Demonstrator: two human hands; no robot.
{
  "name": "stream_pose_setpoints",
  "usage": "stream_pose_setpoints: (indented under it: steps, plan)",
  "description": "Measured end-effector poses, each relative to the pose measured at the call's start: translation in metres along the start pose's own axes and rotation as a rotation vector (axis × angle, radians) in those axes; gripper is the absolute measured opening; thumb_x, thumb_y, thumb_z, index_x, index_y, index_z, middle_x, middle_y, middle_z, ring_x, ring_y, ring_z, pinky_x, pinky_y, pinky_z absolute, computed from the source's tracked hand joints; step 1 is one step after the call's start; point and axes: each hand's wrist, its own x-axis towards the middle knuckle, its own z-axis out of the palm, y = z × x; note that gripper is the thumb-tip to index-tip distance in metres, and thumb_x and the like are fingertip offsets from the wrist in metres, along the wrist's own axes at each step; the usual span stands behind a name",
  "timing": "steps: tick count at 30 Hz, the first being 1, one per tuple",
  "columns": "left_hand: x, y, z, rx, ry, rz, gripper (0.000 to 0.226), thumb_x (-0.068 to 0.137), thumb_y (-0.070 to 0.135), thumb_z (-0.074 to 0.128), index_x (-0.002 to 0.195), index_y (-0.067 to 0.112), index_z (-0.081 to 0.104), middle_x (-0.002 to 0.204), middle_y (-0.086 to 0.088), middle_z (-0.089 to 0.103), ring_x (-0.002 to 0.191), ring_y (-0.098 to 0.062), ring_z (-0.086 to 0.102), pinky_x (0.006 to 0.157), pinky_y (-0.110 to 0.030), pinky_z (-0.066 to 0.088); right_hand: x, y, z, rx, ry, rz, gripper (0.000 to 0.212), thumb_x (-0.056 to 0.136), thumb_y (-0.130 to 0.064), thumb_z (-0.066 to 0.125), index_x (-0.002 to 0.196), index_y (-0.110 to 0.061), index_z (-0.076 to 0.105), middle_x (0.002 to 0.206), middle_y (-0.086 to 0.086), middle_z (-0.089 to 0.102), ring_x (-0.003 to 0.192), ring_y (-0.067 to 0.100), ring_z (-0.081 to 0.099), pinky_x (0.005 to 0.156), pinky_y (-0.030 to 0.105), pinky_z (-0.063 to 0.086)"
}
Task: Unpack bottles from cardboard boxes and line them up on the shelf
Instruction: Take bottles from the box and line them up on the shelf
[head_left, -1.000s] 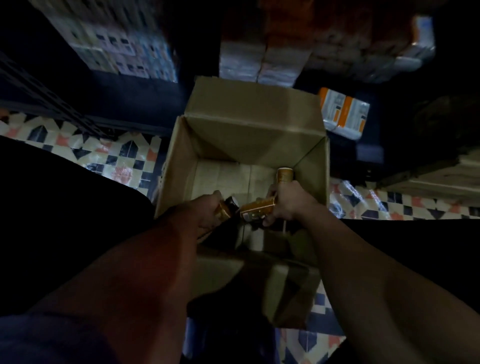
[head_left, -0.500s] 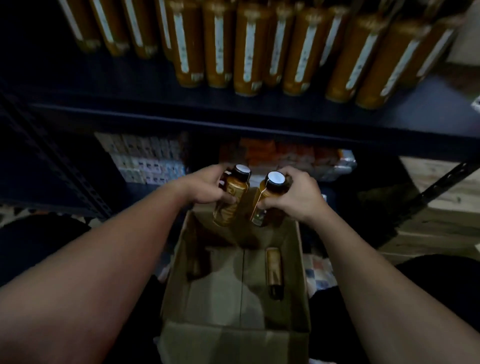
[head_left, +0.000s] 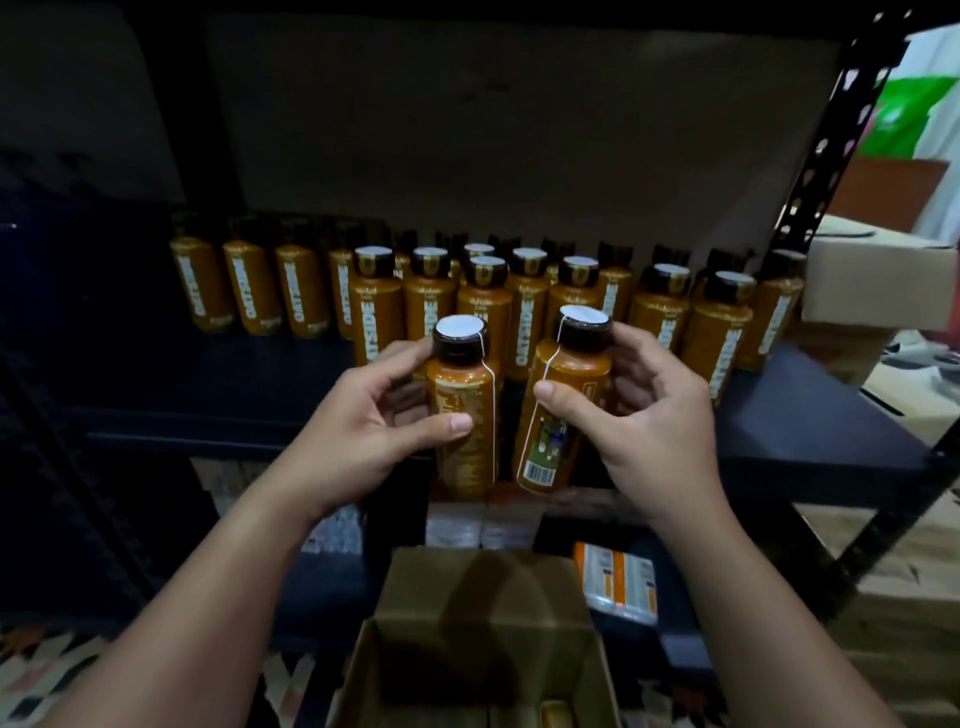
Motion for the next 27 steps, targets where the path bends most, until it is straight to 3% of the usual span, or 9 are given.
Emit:
stream_pose_setpoints:
  steps: [4, 8, 12, 18, 22, 27]
  plan:
    - [0.015, -0.009, -0.002, -0.009, 0.232, 0.073, 0.074, 0.083, 0.02, 0.073, 0.15, 0.031, 0.044, 0.15, 0.008, 0.053, 0.136, -0.008, 0.054, 0.115, -0.043, 0.044, 0.022, 0.005, 0.007, 0.04, 0.03, -0.026, 0.061, 0.078, -0.032, 0.084, 0.131, -0.038, 0.054, 0.113, -0.034, 0.058, 0.106, -0.026, 0.053, 0.082, -0.003, 0.041]
    - [0.026, -0.02, -0.005, 0.009, 0.357, 0.058, 0.072, 0.085, 0.025, 0.07, 0.15, 0.039, 0.042, 0.142, 0.019, 0.059, 0.131, 0.002, 0.055, 0.114, -0.029, 0.044, 0.034, 0.026, 0.017, 0.06, 0.025, 0.007, 0.071, 0.079, -0.036, 0.082, 0.143, -0.034, 0.05, 0.12, -0.037, 0.053, 0.108, -0.027, 0.05, 0.087, -0.002, 0.041]
    - [0.03, -0.025, -0.007, 0.042, 0.362, 0.029, 0.073, 0.086, 0.032, 0.067, 0.153, 0.041, 0.039, 0.137, 0.024, 0.06, 0.128, 0.005, 0.056, 0.109, -0.027, 0.048, 0.036, 0.041, 0.026, 0.08, 0.024, 0.056, 0.068, 0.084, -0.038, 0.076, 0.14, -0.048, 0.038, 0.108, -0.052, 0.046, 0.102, -0.036, 0.043, 0.08, -0.006, 0.038]
    - [0.028, -0.034, -0.006, 0.057, 0.38, 0.015, 0.074, 0.086, 0.035, 0.071, 0.152, 0.044, 0.039, 0.14, 0.018, 0.058, 0.128, 0.0, 0.057, 0.105, -0.028, 0.052, 0.029, 0.057, 0.035, 0.055, 0.006, 0.081, 0.073, 0.086, -0.034, 0.076, 0.139, -0.056, 0.03, 0.109, -0.057, 0.045, 0.105, -0.036, 0.042, 0.079, -0.007, 0.037]
    - [0.024, -0.043, -0.008, 0.054, 0.346, -0.045, 0.075, 0.077, 0.042, 0.075, 0.145, 0.045, 0.045, 0.137, 0.016, 0.061, 0.126, -0.003, 0.06, 0.108, -0.039, 0.051, 0.024, 0.067, 0.034, -0.016, -0.056, 0.114, 0.086, 0.088, -0.02, 0.077, 0.139, -0.061, 0.022, 0.108, -0.064, 0.038, 0.106, -0.038, 0.039, 0.077, -0.008, 0.036]
    - [0.023, -0.048, -0.014, 0.083, 0.341, -0.065, 0.087, 0.071, 0.029, 0.082, 0.15, 0.029, 0.046, 0.136, 0.01, 0.063, 0.126, -0.009, 0.062, 0.11, -0.044, 0.05, 0.022, 0.069, 0.035, -0.061, -0.025, 0.126, 0.084, 0.088, -0.016, 0.077, 0.141, -0.055, 0.026, 0.106, -0.06, 0.042, 0.105, -0.037, 0.041, 0.077, -0.006, 0.038]
